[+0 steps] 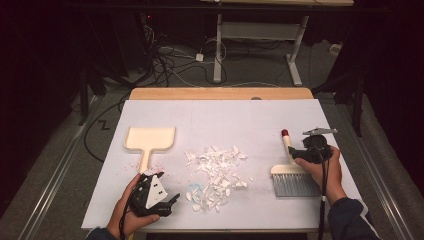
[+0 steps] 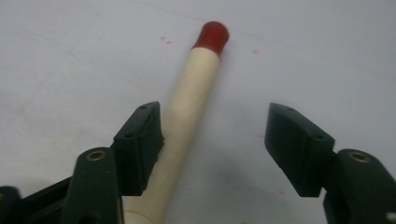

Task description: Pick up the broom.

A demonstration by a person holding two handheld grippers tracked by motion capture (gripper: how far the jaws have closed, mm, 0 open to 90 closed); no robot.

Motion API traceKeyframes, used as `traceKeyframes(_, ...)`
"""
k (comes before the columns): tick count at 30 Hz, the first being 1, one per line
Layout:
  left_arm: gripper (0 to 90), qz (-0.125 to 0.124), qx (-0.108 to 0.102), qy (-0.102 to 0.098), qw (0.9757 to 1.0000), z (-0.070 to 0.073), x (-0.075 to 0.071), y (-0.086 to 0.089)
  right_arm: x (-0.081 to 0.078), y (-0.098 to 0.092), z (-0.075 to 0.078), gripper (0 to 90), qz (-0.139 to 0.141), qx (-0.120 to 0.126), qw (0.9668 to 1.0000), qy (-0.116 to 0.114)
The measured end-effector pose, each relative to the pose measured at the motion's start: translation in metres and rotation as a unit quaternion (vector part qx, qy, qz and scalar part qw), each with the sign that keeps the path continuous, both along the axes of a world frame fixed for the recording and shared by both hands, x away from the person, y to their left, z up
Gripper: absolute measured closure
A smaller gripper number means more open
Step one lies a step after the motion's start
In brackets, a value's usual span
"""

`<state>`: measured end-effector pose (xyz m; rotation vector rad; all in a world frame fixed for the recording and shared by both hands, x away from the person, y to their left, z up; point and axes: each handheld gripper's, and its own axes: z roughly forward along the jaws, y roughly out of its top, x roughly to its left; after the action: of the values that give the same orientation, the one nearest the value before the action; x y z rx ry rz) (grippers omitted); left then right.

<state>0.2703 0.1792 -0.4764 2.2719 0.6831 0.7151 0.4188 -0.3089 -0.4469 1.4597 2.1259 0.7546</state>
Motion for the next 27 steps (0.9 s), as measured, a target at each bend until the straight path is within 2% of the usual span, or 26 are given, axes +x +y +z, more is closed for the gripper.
traceKeyframes(1,17.0,-0.001,0.000,0.001,1.0000,0.000,0.000,0.000,0.006,0.002,-0.003,44.6,0.002,0.010,0.9993,0.036)
traceKeyframes(3,17.0,0.000,0.001,0.001,1.0000,0.000,0.000,0.000,0.008,0.006,-0.006,47.1,0.002,0.000,0.9990,0.044)
traceKeyframes(4,17.0,-0.001,0.001,0.001,1.0000,0.000,0.000,0.000,0.012,0.012,-0.011,47.1,0.005,-0.011,0.9984,0.055)
traceKeyframes(5,17.0,-0.002,0.001,0.001,1.0000,0.000,0.000,-0.001,0.012,0.012,-0.011,47.1,0.005,-0.011,0.9984,0.055)
traceKeyframes(6,17.0,-0.002,0.001,0.002,1.0000,0.000,0.000,-0.001,0.015,0.014,-0.011,53.1,0.007,-0.012,0.9983,0.057)
traceKeyframes(8,17.0,-0.002,0.001,0.002,1.0000,0.000,0.000,-0.001,0.017,0.014,-0.011,58.8,0.002,-0.006,0.9985,0.053)
traceKeyframes(12,17.0,-0.007,0.003,0.003,1.0000,0.000,0.001,-0.002,0.017,0.017,-0.011,61.3,-0.001,-0.012,0.9987,0.049)
traceKeyframes(16,17.0,-0.009,0.004,0.004,0.9999,-0.001,0.002,-0.003,0.018,0.021,-0.013,70.6,0.001,-0.013,0.9992,0.037)
traceKeyframes(19,17.0,-0.011,0.005,0.005,0.9999,-0.001,0.003,-0.004,0.018,0.022,-0.013,70.7,0.004,-0.020,0.9992,0.033)
traceKeyframes(25,17.0,-0.009,0.008,0.005,0.9999,0.000,0.002,-0.004,0.016,0.020,-0.014,70.8,0.007,-0.015,0.9995,0.026)
traceKeyframes(27,17.0,-0.008,0.004,0.004,1.0000,0.000,0.001,-0.004,0.014,0.018,-0.012,70.8,0.013,-0.005,0.9997,0.021)
